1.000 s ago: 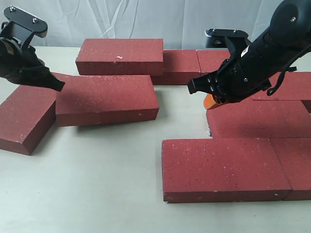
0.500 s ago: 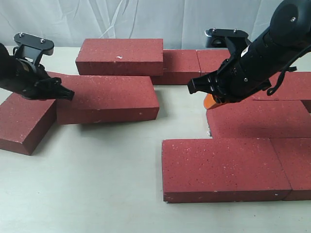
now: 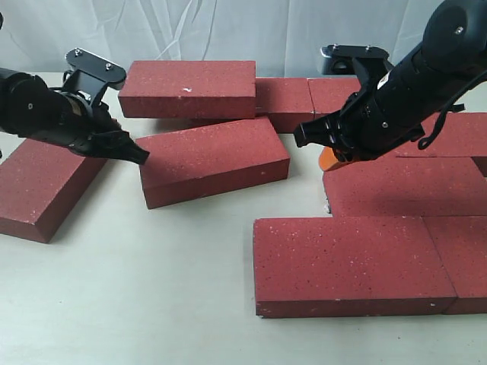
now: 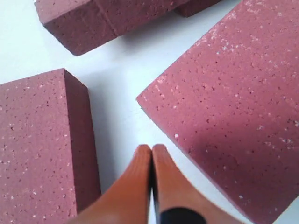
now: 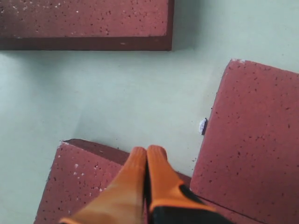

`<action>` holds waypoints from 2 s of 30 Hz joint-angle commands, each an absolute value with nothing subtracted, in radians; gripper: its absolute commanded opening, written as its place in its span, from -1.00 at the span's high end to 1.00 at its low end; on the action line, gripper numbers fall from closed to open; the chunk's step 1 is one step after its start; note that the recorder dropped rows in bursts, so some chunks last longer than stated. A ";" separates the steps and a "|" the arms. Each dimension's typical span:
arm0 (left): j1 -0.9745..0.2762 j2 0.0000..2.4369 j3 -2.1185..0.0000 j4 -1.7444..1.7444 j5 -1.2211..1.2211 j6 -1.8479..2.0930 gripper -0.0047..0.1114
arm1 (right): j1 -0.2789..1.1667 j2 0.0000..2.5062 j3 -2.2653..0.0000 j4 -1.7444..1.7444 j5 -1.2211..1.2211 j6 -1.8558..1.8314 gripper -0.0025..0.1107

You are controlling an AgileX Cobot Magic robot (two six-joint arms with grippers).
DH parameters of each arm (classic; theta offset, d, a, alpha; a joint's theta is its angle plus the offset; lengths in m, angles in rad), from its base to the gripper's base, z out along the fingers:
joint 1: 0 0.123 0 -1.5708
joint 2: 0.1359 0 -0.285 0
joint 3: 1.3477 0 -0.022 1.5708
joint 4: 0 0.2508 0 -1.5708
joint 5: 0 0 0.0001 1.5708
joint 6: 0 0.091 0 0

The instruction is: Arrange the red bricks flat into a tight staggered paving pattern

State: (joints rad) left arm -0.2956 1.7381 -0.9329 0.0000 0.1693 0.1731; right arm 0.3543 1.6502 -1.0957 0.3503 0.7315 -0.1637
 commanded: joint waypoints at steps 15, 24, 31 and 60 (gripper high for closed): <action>-0.424 1.637 -0.983 -0.037 0.343 0.252 0.92 | 0.350 1.650 -1.101 0.340 0.722 -0.182 0.97; -0.520 1.675 -0.983 -0.031 0.439 0.302 0.92 | 0.350 1.650 -1.101 0.340 0.719 -0.182 0.97; -0.520 1.752 -1.028 -0.040 0.589 0.295 0.92 | 0.350 1.650 -1.101 0.330 0.731 -0.155 0.97; -0.430 1.915 -1.050 0.105 0.224 0.291 0.92 | 0.350 1.650 -1.142 -0.019 0.813 0.107 0.97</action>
